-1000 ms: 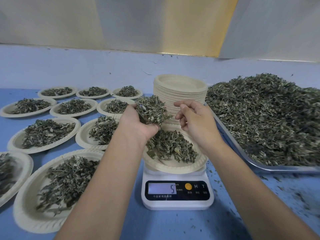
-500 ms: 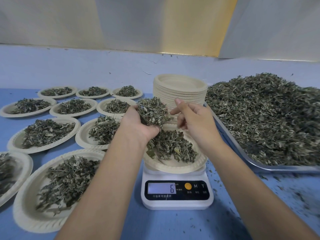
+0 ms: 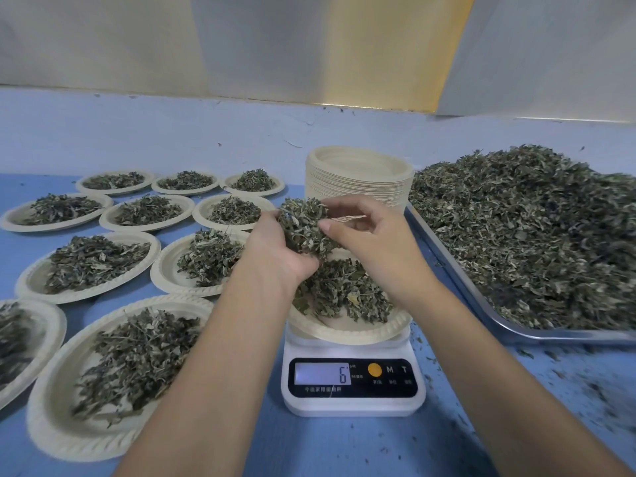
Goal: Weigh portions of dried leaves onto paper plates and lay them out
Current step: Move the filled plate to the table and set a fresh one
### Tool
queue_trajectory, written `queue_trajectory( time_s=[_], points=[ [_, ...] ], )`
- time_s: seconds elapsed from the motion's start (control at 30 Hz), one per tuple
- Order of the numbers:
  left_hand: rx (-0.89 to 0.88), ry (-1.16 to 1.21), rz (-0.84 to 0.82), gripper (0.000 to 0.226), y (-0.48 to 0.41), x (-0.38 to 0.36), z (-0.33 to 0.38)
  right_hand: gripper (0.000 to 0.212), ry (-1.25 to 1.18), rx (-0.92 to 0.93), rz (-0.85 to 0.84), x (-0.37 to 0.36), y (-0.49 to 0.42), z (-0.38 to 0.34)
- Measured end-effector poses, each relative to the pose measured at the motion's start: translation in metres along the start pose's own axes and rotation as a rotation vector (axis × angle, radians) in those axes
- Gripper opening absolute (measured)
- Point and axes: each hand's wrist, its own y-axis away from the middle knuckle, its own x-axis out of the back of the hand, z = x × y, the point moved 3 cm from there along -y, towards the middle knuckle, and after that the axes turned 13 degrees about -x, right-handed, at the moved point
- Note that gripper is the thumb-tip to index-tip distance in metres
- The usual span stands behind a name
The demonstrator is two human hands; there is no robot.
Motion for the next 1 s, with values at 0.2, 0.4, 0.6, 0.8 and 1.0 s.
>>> queue_trajectory(
  time_s=[0.2,0.4,0.6,0.8,1.0],
  points=[
    [0.033,-0.132,-0.048,0.036,-0.005,0.000,-0.007,0.025,0.131,0.031,0.034,-0.004,0.000,0.002],
    [0.031,-0.167,-0.065,0.034,-0.003,-0.004,-0.012,0.021,0.208,0.083,0.054,-0.007,0.003,-0.001],
    [0.053,-0.117,-0.080,0.037,0.001,-0.006,-0.014,0.016,0.149,0.058,0.115,-0.003,0.001,-0.001],
    [0.030,-0.055,-0.055,0.034,-0.008,-0.001,-0.013,0.016,-0.102,-0.007,0.146,0.008,-0.004,0.000],
    [0.007,0.082,-0.054,0.035,-0.014,0.003,-0.003,0.016,-0.145,-0.033,0.254,0.022,-0.008,0.001]
  ],
)
